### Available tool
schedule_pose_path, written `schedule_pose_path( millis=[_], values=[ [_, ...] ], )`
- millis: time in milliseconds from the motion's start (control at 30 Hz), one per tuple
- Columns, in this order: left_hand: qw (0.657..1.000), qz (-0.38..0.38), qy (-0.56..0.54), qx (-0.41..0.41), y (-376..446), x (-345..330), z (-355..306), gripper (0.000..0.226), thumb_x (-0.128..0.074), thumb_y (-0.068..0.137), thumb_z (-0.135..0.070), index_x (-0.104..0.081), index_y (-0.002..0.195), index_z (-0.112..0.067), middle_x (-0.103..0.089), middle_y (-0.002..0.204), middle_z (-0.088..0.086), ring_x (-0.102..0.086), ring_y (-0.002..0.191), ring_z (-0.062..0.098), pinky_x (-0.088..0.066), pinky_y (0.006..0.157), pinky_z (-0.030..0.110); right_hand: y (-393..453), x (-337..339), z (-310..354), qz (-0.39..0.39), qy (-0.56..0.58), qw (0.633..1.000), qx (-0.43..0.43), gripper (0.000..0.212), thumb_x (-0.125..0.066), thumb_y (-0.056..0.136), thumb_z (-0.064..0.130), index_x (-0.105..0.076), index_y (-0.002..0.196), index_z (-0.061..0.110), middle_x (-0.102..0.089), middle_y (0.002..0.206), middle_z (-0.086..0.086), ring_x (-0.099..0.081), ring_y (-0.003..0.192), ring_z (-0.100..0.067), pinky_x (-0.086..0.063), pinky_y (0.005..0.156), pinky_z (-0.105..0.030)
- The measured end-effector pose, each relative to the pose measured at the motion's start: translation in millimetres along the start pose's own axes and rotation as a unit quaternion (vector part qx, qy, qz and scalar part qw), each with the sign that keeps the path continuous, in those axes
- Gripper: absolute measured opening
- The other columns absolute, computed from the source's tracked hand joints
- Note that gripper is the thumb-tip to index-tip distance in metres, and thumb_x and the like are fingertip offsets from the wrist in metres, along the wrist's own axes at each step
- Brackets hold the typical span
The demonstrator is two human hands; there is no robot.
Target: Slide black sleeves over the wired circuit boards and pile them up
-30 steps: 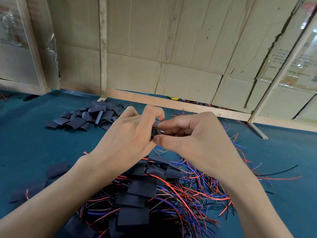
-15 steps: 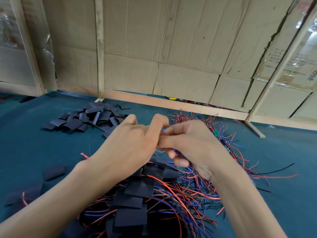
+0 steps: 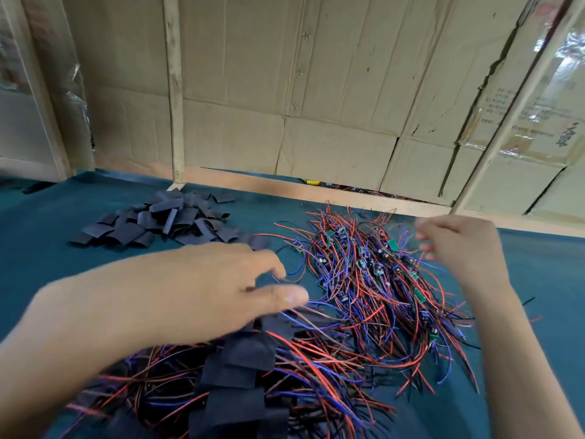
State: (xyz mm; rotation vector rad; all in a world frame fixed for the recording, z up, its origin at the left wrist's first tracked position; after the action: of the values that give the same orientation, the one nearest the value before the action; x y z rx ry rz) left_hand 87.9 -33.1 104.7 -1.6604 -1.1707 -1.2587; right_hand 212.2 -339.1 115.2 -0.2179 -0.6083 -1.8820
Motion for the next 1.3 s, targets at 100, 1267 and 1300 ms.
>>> schedule_pose_path(
  millis=[100,1267,1300],
  values=[
    [0.996,-0.025,-0.083,0.025,16,11,32,0.059,-0.016,0.075,-0.089,-0.052,0.100,-0.050,-0.062,0.089,-0.022,-0.056,0.081,-0.008,-0.044,0.076,0.021,3,-33,-21,0.094,-0.002,0.996,0.004,0.008,-0.073,0.087,0.018,-0.080,0.084,0.020,-0.075,0.071,-0.002,-0.066,0.061,-0.011,-0.058,0.061,-0.028],
    [0.993,-0.009,0.119,-0.025,85,-81,117,0.029,-0.047,0.102,-0.042,-0.052,0.129,-0.047,-0.045,0.136,-0.024,-0.038,0.129,0.006,-0.032,0.092,0.035,-86,-81,110,0.320,0.360,0.876,0.012,0.019,-0.074,0.078,0.023,-0.067,0.086,0.007,-0.063,0.067,-0.010,-0.056,0.054,-0.020,-0.044,0.048,-0.025],
    [0.992,-0.035,0.115,-0.030,86,-75,117,0.021,-0.051,0.099,-0.044,-0.059,0.118,-0.041,-0.051,0.123,-0.021,-0.044,0.122,0.007,-0.033,0.087,0.033,-89,-87,108,0.340,0.356,0.871,-0.004,0.015,-0.073,0.078,0.021,-0.071,0.086,0.008,-0.066,0.071,-0.012,-0.058,0.056,-0.019,-0.045,0.047,-0.024]
  ],
)
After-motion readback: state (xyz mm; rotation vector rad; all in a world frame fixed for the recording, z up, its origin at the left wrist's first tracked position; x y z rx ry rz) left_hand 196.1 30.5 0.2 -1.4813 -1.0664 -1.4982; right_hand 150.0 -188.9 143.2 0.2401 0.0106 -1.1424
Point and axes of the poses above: each hand's wrist, its own y-axis towards the middle knuckle, its own x-axis out of the back of the hand, z = x × y, the point moved 9 cm from there along y, towards the middle knuckle
